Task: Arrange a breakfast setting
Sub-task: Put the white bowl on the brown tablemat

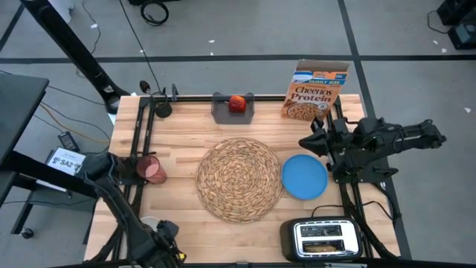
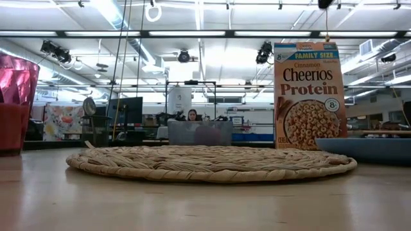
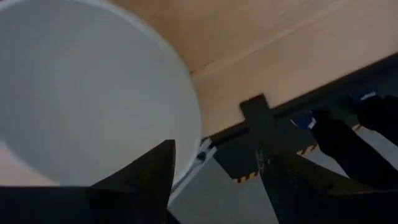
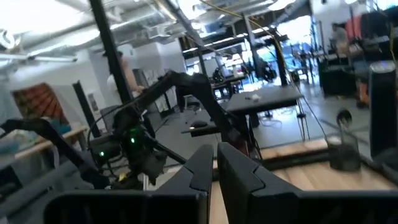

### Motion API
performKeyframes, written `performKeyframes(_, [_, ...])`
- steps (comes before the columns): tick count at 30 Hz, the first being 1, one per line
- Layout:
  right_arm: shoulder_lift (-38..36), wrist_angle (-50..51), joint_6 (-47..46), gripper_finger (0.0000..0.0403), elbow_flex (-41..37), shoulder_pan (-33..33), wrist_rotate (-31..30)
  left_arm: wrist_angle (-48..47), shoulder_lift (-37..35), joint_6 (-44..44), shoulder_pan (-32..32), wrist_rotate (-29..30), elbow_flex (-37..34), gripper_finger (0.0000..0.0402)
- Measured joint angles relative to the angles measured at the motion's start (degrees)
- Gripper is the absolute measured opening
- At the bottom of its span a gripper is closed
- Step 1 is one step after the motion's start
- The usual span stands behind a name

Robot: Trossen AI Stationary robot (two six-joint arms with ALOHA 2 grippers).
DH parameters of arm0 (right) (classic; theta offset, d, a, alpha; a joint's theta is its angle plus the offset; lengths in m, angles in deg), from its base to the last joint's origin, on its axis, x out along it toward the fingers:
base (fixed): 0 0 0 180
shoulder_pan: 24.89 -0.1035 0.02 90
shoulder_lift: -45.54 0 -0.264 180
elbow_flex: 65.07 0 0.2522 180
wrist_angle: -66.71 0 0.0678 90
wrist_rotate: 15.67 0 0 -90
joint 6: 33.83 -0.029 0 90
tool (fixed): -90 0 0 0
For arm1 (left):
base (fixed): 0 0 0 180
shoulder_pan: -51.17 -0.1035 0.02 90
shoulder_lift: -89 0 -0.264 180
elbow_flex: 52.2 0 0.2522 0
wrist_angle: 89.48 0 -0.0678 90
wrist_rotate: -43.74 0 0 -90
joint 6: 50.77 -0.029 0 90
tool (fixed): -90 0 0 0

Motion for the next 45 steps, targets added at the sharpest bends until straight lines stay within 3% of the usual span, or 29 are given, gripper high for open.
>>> performKeyframes(11, [9.6,-0.1,4.6,0.0034,9.1,-0.2,5.7,13.9,1.6,0.2,-2.1,-6.7,-12.0,0.0214])
performKeyframes(17, [9.8,0.0,7.1,0.0034,9.2,-0.2,6.1,14.0,1.5,0.1,-2.9,-8.8,-12.5,0.0136])
performKeyframes(23, [9.0,0.2,10.1,0.0024,9.2,-0.2,6.1,13.0,1.5,2.4,-2.5,-8.4,-11.2,0.0018])
performKeyframes(28, [6.8,3.2,12.5,0.0015,9.2,-0.2,6.1,11.8,1.5,-0.4,-2.4,-8.0,-4.1,0.0013])
performKeyframes(31, [5.9,6.3,12.8,0.0013,9.2,-0.2,6.0,5.9,1.5,-6.3,-3.0,-5.8,3.3,0.0007])
performKeyframes(36, [6.3,11.6,11.5,0.0014,9.2,-0.2,5.5,0.4,1.4,-27.1,-6.4,0.3,14.1,0.0005])
performKeyframes(45, [8.5,23.6,3.9,0.0018,9.4,-0.2,4.5,0.1,1.6,-66.2,-21.3,0.6,16.2,0.0005])
